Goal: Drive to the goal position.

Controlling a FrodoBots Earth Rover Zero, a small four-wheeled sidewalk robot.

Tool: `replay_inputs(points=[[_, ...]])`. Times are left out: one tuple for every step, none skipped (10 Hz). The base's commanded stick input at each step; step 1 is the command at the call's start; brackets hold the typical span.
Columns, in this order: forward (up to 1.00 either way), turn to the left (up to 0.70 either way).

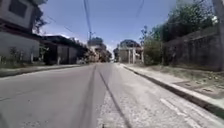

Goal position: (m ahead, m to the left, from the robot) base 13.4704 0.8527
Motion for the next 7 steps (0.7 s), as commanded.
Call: replay_inputs(points=[[1.0,-0.02],[1.0,-0.11],[1.0,-0.4],[1.0,-0.37],[1.0,-0.06],[1.0,0.0],[1.0,0.0]])
